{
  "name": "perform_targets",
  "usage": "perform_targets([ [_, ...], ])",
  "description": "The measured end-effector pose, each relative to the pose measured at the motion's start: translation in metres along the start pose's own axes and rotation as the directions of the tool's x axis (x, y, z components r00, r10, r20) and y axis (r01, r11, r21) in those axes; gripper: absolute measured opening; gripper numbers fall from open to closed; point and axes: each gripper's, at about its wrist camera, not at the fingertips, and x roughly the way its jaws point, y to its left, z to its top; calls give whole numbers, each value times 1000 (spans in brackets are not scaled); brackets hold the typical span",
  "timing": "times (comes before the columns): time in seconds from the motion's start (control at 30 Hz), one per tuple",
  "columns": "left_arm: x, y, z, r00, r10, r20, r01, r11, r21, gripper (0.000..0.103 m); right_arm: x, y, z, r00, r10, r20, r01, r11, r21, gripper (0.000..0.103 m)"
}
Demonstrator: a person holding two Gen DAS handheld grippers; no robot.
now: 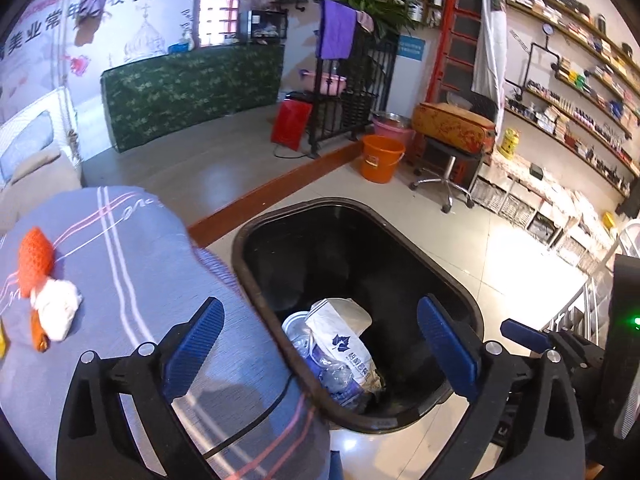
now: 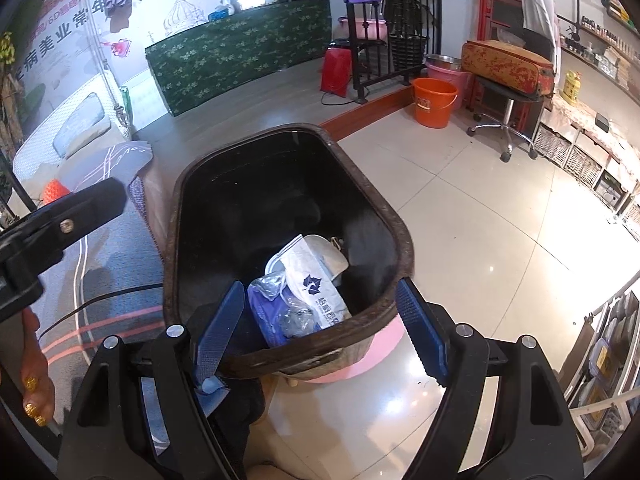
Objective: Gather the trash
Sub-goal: 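Move both tools back over the bed toward the mesh and cloth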
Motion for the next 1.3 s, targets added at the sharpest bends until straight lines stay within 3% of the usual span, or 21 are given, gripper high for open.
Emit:
perform_targets([
  [0.3,-28,34,-18,995,89,34,-86,994,-73,96,2,28,2,999,37,-5,-38,998,-40,78],
  [0.4,-42,48,-23,990,132,51,-127,988,-86,96,1,42,3,999,53,3,-53,996,-66,88],
  [0.53,-64,69,-33,977,202,66,-194,975,-108,97,-2,65,4,996,93,13,-91,990,-107,89],
  [0.97,-127,148,-71,920,389,39,-370,898,-238,97,-12,148,6,976,216,-2,-208,940,-269,89],
  [1.3,-152,198,-94,891,455,-2,-430,842,-326,97,-18,209,2,960,278,-30,-270,893,-360,89],
])
